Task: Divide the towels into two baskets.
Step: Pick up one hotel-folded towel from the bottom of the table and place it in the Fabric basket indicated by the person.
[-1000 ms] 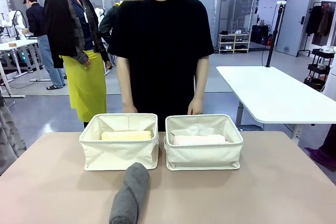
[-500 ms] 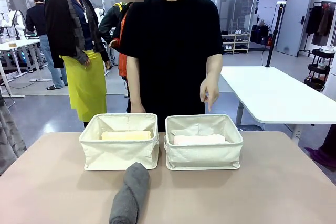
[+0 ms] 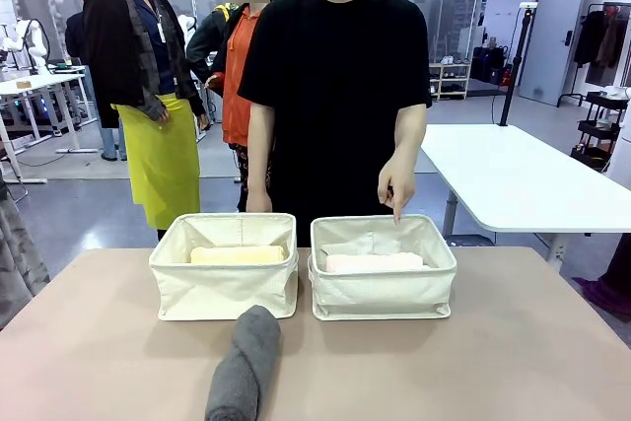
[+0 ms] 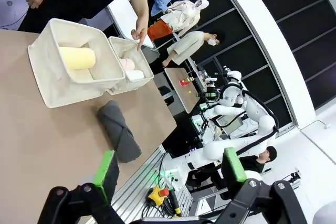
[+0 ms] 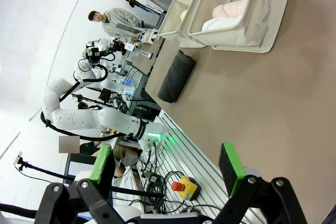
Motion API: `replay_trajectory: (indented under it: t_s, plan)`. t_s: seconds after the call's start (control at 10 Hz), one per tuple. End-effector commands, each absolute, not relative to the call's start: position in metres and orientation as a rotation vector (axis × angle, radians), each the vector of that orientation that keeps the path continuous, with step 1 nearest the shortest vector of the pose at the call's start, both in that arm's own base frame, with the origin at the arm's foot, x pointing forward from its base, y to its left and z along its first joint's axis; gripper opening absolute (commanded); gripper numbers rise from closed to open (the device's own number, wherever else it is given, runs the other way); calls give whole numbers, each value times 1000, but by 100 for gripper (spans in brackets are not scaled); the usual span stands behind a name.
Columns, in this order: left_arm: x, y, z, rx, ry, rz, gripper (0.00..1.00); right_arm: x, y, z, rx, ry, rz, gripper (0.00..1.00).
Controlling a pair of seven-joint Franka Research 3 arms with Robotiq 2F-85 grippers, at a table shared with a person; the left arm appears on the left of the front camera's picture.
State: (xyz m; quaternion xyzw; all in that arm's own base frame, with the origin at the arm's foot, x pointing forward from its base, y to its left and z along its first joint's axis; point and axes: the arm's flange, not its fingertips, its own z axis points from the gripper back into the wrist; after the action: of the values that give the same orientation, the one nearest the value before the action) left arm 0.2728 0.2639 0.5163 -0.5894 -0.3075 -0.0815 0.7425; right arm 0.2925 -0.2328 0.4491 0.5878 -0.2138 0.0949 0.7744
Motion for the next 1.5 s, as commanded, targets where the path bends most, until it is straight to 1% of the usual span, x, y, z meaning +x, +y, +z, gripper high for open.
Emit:
replay_trajectory:
  t_s: [0.0, 0.5, 0.6, 0.7, 0.8, 1.0, 1.2, 1.4]
  plan:
    - [268, 262, 517, -1299, -686, -184, 100, 291, -232, 453, 1281, -469, 208, 100]
    - [273, 264, 516, -1292, -674, -179, 100, 291, -232, 453, 1281, -469, 208, 100]
    - [280, 249, 522, -1203, -531, -135, 100, 291, -232, 453, 1281, -469, 208, 100]
    - [288, 231, 533, -1232, -473, -181, 100, 291, -232, 453, 1281, -469, 208, 100]
    - [300, 202, 540, -1168, -362, -176, 100, 291, -232, 453, 1281, -469, 208, 100]
    - [315, 137, 550, -1059, -208, -210, 100, 291, -232, 453, 1281, -469, 208, 100]
    - [328, 72, 546, -956, -137, -179, 100, 291, -232, 453, 1281, -469, 208, 100]
    - [332, 10, 543, -796, -88, -140, 100, 291, -232, 453, 1281, -469, 208, 100]
